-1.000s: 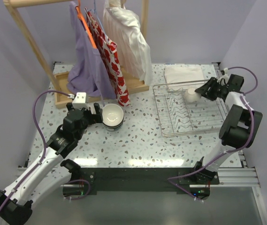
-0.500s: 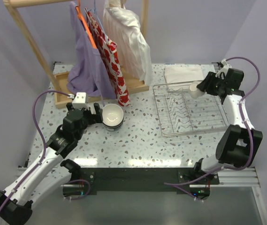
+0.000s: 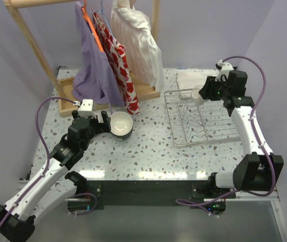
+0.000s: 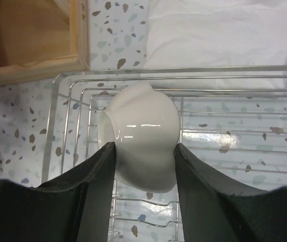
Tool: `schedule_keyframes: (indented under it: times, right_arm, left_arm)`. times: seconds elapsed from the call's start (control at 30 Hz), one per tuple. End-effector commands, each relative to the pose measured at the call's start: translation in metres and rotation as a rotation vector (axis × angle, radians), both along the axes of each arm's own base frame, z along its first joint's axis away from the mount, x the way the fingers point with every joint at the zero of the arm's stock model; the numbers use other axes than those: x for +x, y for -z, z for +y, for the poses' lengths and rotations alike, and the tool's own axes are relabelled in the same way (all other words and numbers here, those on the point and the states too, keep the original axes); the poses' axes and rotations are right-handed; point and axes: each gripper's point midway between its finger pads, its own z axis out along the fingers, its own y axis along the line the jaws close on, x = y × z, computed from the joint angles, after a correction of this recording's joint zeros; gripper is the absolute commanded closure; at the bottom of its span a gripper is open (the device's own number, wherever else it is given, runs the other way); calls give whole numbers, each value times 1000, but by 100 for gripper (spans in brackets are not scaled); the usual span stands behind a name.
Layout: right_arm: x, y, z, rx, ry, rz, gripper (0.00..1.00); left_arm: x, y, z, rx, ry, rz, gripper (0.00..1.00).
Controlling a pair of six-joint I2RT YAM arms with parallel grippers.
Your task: Unload the bowls from the dish rack
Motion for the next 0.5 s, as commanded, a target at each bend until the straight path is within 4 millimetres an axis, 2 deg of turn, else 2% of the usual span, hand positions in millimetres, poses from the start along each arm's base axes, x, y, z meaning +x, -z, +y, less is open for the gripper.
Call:
schedule_keyframes:
  times: [0.0,0.3,0.47]
  right_arm:
    - [-11,-37,42,-81,-149,-111,100]
    - [-48,-49,102,-133,-375,-191,100]
    - [-62,-41,126,-214,-480,-212,100]
  left_arm:
    - [6,-9,-3,-20,6,-40,3]
    - [7,0,-16,-38,57,9,3]
    - [6,-3,-26,-94,79,25,3]
